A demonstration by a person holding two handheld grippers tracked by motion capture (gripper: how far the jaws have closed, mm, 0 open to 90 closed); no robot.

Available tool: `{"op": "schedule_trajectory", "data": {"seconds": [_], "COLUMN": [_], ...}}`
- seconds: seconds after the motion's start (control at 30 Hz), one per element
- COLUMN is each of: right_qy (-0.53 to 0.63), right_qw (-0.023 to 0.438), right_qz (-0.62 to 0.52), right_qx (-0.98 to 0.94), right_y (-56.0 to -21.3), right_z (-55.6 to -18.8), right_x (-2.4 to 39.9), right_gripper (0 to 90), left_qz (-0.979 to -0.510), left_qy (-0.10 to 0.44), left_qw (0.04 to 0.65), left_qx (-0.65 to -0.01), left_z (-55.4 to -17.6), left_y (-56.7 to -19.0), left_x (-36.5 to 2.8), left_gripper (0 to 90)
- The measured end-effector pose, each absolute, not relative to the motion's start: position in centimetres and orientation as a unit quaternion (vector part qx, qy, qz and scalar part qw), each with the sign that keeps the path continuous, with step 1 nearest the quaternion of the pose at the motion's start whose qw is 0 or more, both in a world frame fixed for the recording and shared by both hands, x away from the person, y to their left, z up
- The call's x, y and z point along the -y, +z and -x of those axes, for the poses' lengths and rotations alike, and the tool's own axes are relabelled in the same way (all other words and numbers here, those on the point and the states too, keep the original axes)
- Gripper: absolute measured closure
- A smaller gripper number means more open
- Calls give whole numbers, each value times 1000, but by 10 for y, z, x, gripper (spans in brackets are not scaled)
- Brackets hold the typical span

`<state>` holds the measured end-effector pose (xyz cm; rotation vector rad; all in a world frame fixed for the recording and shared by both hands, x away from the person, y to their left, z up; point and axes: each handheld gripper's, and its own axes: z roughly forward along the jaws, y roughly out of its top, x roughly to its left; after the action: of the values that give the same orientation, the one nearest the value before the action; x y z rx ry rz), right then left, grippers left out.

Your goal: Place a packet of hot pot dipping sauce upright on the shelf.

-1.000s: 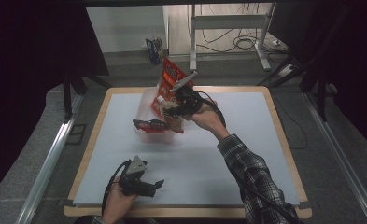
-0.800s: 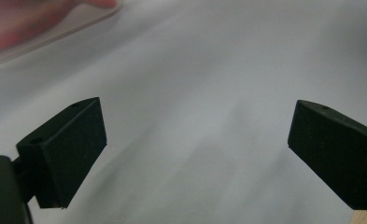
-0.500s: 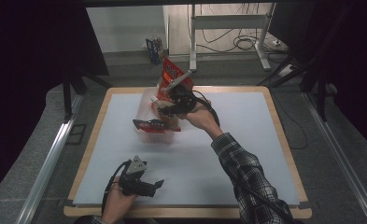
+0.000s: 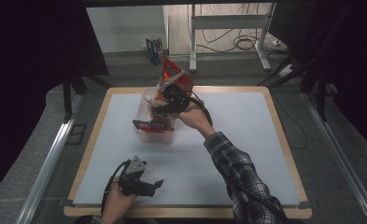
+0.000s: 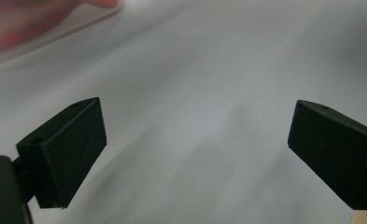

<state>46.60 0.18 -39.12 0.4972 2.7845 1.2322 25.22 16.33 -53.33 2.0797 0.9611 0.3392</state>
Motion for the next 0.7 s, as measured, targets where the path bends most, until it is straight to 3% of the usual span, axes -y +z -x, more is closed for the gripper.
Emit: {"op": "schedule_trajectory", "data": {"seconds": [0.7], "right_qy": [394], "right_qw": [12], "right_qz": [-170], "right_qx": [-903], "right_y": [-416], "right_z": [-477], "right_x": [-8], "right_gripper": [880], "left_qz": [-825], "left_qy": [131], "left_qw": [397], "left_qx": [-381], "left_z": [-252], "left_y": [-534], "left_x": [-163], "left_gripper": [44]}}
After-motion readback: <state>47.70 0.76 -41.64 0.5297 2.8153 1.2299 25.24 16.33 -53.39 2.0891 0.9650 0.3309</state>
